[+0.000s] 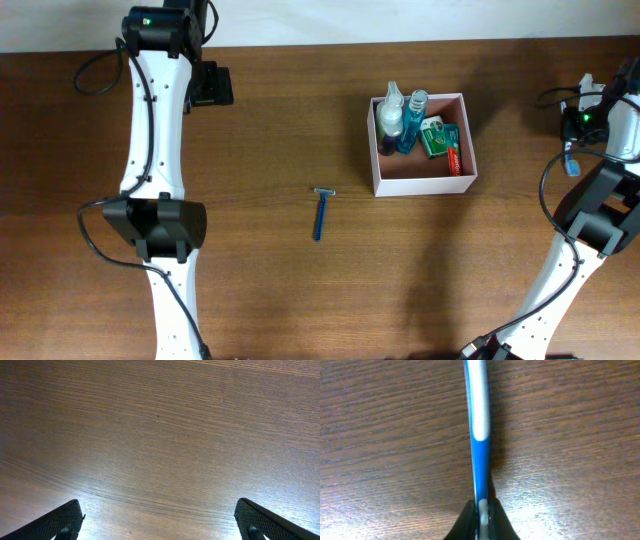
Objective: Pack container
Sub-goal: 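Lift the toothbrush with the right gripper over the box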
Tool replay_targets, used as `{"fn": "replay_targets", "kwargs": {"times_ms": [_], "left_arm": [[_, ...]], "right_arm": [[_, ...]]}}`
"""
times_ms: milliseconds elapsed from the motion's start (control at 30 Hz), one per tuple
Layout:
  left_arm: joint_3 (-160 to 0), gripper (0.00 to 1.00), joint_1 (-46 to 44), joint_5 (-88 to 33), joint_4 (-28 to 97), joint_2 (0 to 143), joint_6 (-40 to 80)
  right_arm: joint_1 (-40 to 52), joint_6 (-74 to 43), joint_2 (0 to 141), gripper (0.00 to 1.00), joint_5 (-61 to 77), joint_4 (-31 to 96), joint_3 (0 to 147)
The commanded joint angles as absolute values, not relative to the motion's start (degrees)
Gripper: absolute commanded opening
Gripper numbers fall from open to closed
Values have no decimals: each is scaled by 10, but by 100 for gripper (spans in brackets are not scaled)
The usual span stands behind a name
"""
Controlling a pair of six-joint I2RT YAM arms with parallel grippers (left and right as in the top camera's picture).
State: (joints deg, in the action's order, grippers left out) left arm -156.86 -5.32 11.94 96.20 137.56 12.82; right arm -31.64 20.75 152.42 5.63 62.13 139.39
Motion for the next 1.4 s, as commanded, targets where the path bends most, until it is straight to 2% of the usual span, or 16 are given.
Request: {"fn": "replay_targets", "kwargs": {"times_ms": [0,167,367,500,567,1167,1367], "left_arm": [[-1567,99,-52,117,960,1361,119],[-1567,99,-52,117,961,1361,119],[-1567,99,-52,117,951,1361,119],[-1567,99,-52,117,938,1361,119],[-1567,99,-52,117,935,1361,119],[-1567,99,-52,117,935,1361,119],[-1567,99,-52,117,935,1361,119]], "right_arm": [[-315,178,1538,4,68,642,1396],[-315,155,1533,4,77,703,1476],[-299,124,1532,4,188,854,1642],[-270,117,1532,3,213,973,1763],[-257,78,1527,4,216,973,1784],[-72,39,1475,4,239,974,1787],[-63,31,1451,4,216,974,1787]]}}
